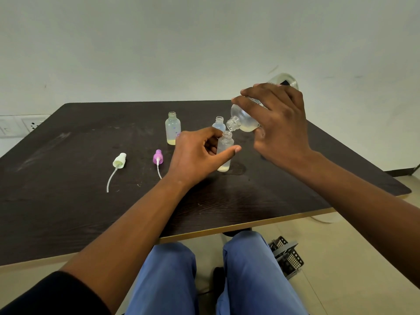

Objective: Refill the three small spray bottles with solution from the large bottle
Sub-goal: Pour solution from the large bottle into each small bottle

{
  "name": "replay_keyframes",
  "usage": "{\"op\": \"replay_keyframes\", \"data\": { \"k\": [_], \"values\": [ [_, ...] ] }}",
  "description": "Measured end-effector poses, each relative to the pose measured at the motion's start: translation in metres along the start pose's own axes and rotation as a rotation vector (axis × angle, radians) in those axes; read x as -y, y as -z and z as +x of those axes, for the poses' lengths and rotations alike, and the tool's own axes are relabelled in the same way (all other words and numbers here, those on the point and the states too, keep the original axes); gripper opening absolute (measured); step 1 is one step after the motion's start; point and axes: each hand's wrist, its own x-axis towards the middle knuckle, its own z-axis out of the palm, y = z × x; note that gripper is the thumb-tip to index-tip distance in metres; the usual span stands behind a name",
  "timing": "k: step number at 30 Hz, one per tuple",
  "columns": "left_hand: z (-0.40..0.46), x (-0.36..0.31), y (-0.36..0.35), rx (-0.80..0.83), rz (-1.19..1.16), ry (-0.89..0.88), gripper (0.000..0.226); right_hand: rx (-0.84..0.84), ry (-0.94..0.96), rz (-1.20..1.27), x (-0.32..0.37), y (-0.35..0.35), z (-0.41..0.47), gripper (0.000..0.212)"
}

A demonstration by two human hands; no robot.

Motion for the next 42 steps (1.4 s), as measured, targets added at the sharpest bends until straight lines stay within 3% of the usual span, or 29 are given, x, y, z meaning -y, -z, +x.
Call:
{"op": "replay_keyframes", "data": {
  "k": [26,42],
  "values": [
    [-0.001,0.001,-0.001,0.001,-0.002,0.004,0.045,-0.028,-0.005,0.03,-0.004,-0.007,-0.007,0.068],
    [0.002,0.009,-0.001,0.004,0.059,0.08,0.048,-0.004,-0.289,0.332,-0.002,-0.019,-0.018,0.079]
  ]
}}
